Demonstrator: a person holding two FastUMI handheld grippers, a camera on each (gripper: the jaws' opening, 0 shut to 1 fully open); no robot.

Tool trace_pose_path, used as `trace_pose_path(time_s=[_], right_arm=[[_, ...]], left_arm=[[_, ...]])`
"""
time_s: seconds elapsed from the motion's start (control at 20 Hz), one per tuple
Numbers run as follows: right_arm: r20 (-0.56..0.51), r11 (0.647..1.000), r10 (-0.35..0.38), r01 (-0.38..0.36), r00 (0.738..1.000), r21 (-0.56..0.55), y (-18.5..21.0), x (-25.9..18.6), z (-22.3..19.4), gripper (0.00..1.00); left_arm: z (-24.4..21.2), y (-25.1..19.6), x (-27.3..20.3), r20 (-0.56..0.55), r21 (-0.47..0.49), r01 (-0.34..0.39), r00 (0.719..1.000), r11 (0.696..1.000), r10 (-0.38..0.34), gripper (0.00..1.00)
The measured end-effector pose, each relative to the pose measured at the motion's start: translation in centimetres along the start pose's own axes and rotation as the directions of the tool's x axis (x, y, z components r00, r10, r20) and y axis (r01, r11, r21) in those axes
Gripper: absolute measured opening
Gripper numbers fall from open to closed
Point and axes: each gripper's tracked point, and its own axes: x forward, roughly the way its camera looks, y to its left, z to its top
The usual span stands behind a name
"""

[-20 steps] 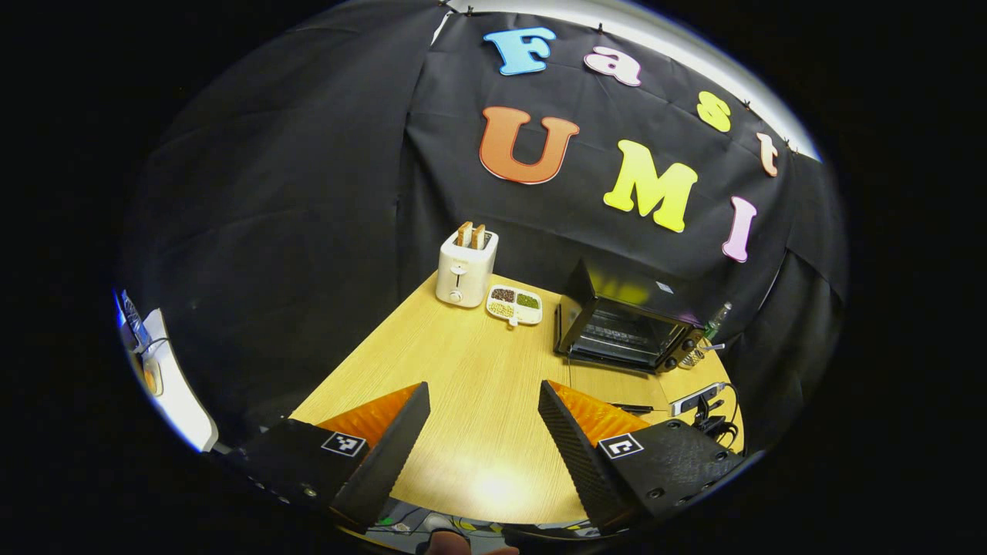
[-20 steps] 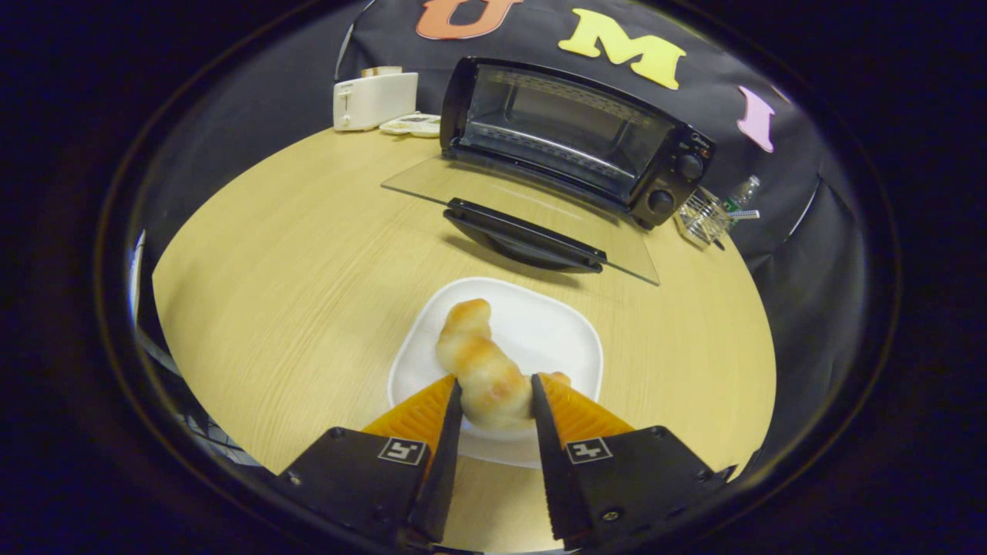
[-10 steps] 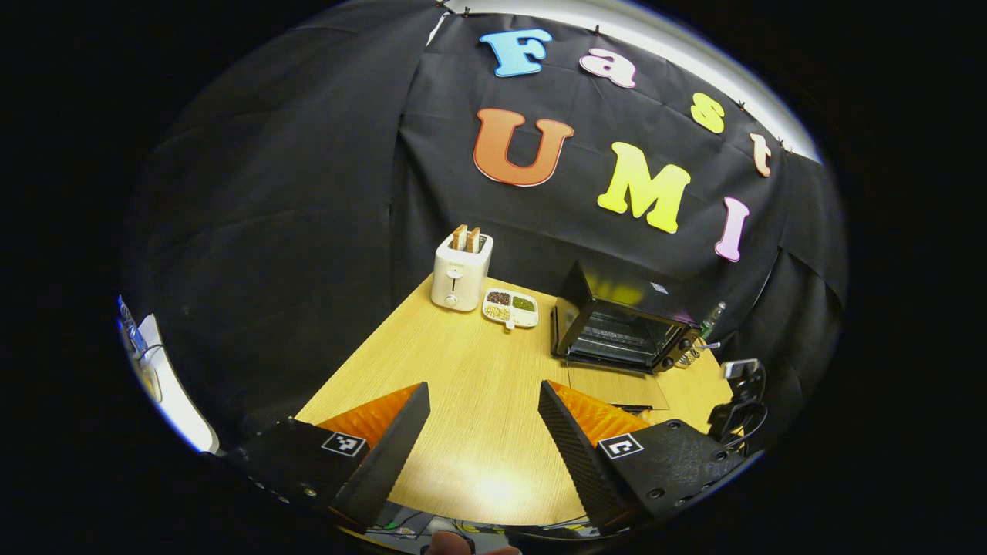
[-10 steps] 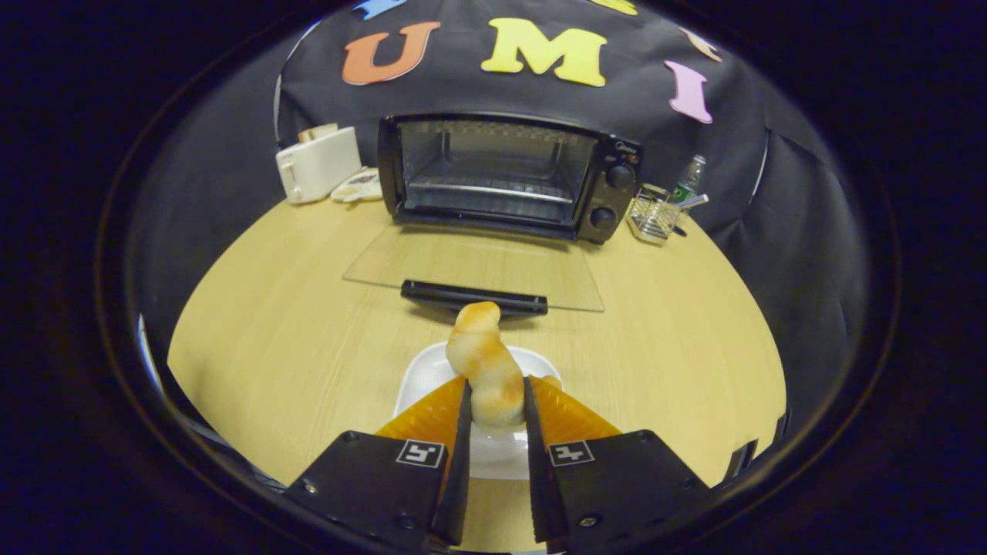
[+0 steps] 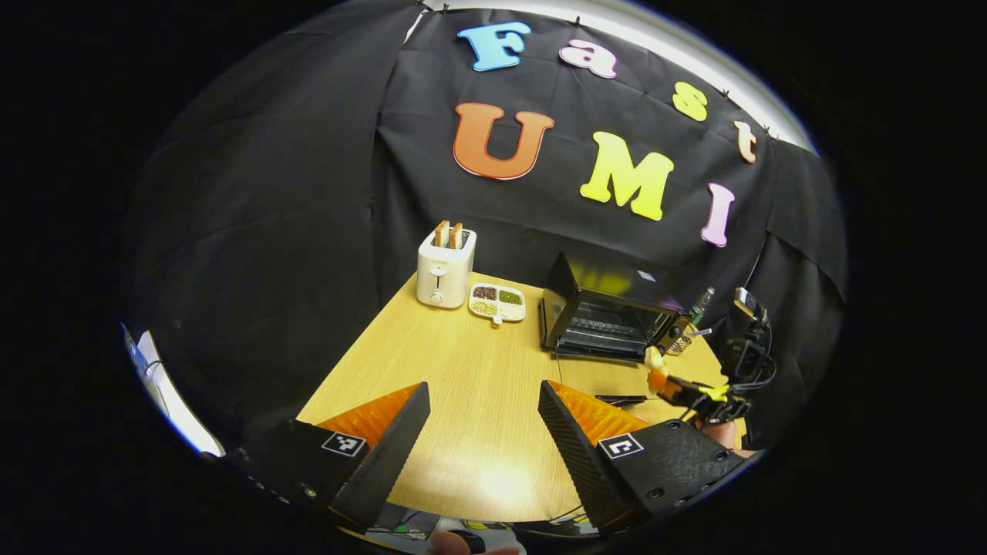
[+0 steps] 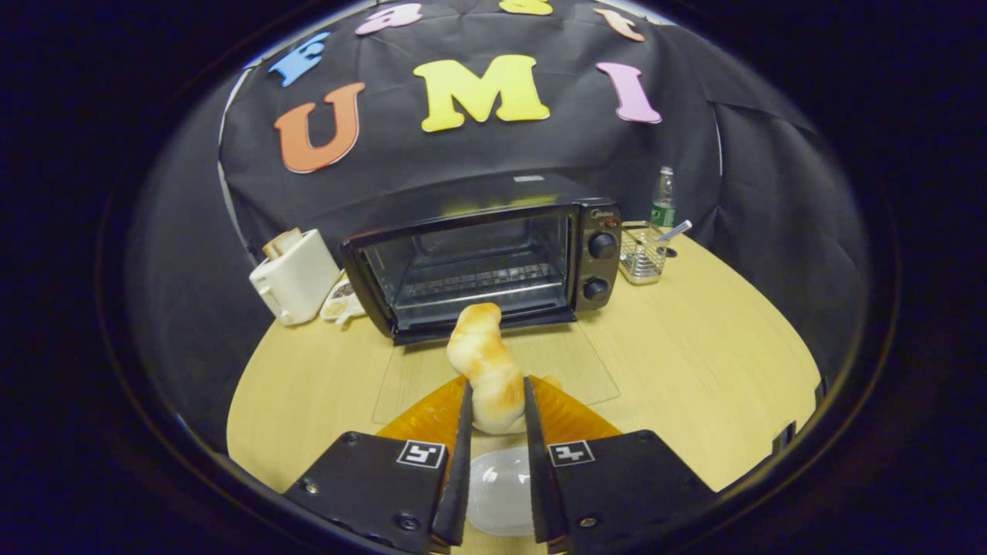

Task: Open the electric oven with the left hand, put the food in, and close the electric oven.

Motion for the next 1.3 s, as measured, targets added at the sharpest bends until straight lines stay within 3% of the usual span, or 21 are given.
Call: trace_pose_path(time_s=[0.2,0.5,0.7,1.1,1.3], right_arm=[[0.068,0.987,-0.063,0.053,0.996,0.15,0.8,3.9,2.3,0.35],[0.057,0.962,-0.138,0.12,0.989,0.244,1.8,10.5,4.0,0.35],[0.042,0.924,-0.189,0.163,0.981,0.346,2.3,14.1,5.3,0.36],[0.079,0.873,-0.213,0.153,0.974,0.463,3.8,17.8,8.4,0.34],[0.12,0.85,-0.201,0.112,0.972,0.515,4.1,19.1,8.4,0.34]], left_arm=[[-0.7,0.9,-0.7,-0.052,0.004,-0.027,0.998,1.0,0.027,0.94],[-1.3,1.4,-1.5,-0.11,0.012,-0.063,0.992,0.998,0.064,0.94],[-2.3,1.4,-1.8,-0.157,0.019,-0.073,0.985,0.997,0.075,0.94],[-2.9,2.2,-1.7,-0.203,0.043,-0.09,0.974,0.995,0.097,0.94],[-2.8,2.3,-1.6,-0.217,0.062,-0.09,0.971,0.994,0.102,0.94]])
